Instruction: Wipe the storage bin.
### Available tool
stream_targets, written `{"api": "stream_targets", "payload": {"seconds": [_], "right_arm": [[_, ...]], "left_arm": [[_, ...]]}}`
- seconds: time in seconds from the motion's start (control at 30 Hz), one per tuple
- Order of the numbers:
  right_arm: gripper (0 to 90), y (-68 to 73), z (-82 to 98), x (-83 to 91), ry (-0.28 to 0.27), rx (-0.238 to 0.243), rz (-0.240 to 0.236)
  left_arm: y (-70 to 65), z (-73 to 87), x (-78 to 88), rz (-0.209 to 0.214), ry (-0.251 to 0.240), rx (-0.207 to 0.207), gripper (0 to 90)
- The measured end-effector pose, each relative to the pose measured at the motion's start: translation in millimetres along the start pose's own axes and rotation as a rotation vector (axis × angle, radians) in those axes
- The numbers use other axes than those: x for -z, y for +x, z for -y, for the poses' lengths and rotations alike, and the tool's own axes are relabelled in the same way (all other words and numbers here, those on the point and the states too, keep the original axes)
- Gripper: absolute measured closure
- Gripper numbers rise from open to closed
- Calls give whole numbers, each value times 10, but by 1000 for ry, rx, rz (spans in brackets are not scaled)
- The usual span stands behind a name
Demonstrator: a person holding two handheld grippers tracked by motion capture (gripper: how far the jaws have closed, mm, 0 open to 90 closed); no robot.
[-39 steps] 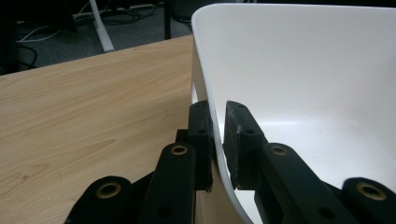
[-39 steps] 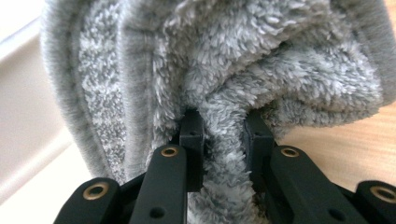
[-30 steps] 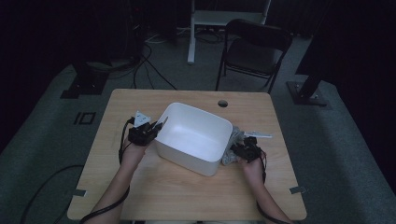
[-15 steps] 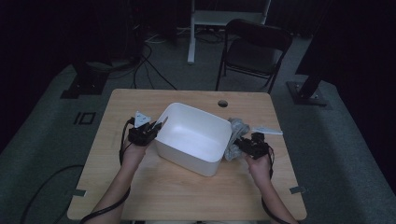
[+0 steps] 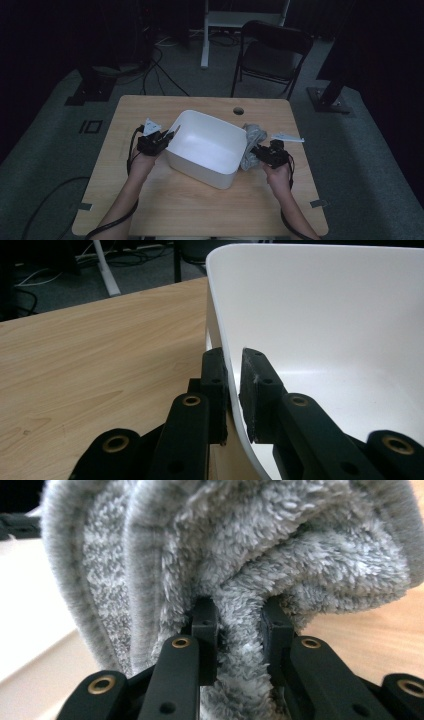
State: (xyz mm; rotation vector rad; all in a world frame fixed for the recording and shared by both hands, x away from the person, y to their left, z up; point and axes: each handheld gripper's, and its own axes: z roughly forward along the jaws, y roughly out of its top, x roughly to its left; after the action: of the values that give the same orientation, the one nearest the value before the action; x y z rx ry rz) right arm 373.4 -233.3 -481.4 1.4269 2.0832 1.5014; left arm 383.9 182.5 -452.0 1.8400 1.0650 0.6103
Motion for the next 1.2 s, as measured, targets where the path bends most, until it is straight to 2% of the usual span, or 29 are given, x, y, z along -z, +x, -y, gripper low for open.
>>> {"api": "stream_targets", "payload": {"seconds": [0.03,0.2,0.4,0.53,0.63,0.7,0.8,0.97,1.03,1.1,1.2], "right_arm": [[747,-37,42,-45,14,-17,-3],[751,-80,127,-146,49,-34,19],[751,-136,233,-282,106,-35,51],[751,-159,314,-383,152,-34,84],[750,-139,315,-377,162,-27,95],[748,-140,309,-334,165,-33,79],[745,-114,285,-167,129,-37,43],[742,80,213,210,29,2,20],[742,157,192,339,-18,2,-9],[741,240,185,425,-57,8,-48],[736,369,198,435,-73,39,-86]], "left_arm": [[-3,0,0,-3,-1,-1,810],[-16,2,0,-10,-3,1,812],[-23,1,-2,-15,-3,0,813],[-24,8,1,-19,-9,14,811],[-29,13,6,-28,-12,13,810],[-33,12,8,-34,-10,6,816],[-38,12,7,-40,-11,4,818],[-39,14,7,-40,-13,10,818],[-40,14,8,-42,-13,10,818],[-37,14,8,-39,-12,10,817],[-35,13,6,-37,-13,12,817]]}}
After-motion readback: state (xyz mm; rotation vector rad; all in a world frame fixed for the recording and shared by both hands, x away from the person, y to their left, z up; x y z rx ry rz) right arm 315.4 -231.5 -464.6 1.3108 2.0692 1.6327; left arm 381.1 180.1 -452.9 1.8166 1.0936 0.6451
